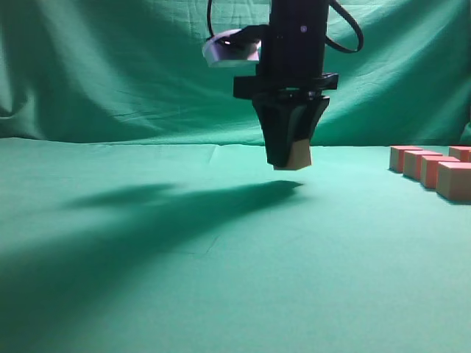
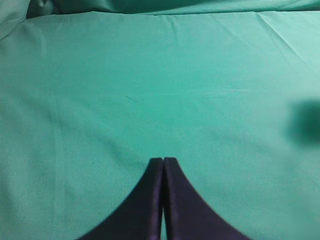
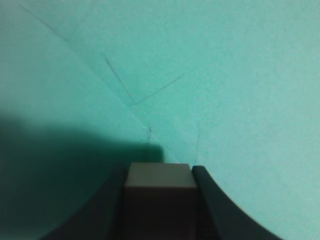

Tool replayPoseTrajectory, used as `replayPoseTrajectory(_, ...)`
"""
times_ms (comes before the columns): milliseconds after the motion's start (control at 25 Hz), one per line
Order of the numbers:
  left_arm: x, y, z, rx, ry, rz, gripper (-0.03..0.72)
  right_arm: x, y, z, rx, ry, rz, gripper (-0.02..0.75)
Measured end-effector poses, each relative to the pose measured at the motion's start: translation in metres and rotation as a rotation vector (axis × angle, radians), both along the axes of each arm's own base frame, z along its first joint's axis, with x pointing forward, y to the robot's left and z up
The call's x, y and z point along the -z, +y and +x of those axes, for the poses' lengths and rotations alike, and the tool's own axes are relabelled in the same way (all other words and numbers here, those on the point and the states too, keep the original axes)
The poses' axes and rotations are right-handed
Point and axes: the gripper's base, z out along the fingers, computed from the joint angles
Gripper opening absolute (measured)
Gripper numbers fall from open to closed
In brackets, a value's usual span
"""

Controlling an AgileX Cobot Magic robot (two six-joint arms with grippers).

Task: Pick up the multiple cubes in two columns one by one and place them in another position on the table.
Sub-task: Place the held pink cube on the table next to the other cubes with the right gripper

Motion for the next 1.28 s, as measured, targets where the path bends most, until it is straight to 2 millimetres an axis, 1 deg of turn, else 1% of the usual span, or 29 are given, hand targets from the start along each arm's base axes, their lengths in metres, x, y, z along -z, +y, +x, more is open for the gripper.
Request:
replayPoseTrajectory(200,0.000,0.000,0.000,0.000,0.000,0.000,0.000,0.012,0.002,0.004,0.069,-0.006,0.013,0.257)
replayPoseTrajectory(400,0.000,0.000,0.000,0.000,0.000,0.000,0.000,0.017,0.004,0.009,0.102,-0.041,0.031,0.257)
replayPoseTrajectory(600,0.000,0.000,0.000,0.000,0.000,0.000,0.000,0.017,0.003,0.010,0.136,-0.048,0.029,0.257)
replayPoseTrajectory(1280,0.000,0.000,0.000,0.000,0.000,0.000,0.000,0.018,0.003,0.010,0.151,-0.040,0.016,0.257)
